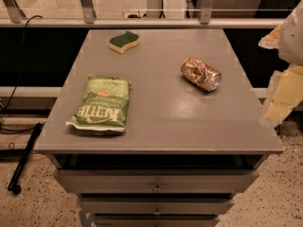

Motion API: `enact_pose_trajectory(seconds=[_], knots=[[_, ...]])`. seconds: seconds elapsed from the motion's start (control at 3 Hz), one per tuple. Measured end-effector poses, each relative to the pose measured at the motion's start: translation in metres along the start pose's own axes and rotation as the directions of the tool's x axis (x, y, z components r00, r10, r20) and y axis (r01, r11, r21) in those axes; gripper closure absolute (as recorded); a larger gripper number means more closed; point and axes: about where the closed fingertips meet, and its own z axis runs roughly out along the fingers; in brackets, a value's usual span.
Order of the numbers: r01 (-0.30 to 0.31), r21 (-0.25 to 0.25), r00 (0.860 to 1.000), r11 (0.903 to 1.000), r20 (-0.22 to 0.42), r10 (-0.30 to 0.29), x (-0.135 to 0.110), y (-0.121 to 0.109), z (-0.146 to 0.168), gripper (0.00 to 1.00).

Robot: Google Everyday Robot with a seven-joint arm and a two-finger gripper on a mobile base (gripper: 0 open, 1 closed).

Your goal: Place orange can upright

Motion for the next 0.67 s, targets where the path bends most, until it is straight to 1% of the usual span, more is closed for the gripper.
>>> enact_pose_trajectory(seconds=[0.33, 0.67], knots=[[-0.002, 0.003, 1.000, 1.0000, 0.005, 0.002, -0.003, -0.003, 0.003, 0.00], [-0.013, 0.016, 0.999, 0.9998, 0.041, 0.012, -0.028, -0.022, 0.024, 0.00]])
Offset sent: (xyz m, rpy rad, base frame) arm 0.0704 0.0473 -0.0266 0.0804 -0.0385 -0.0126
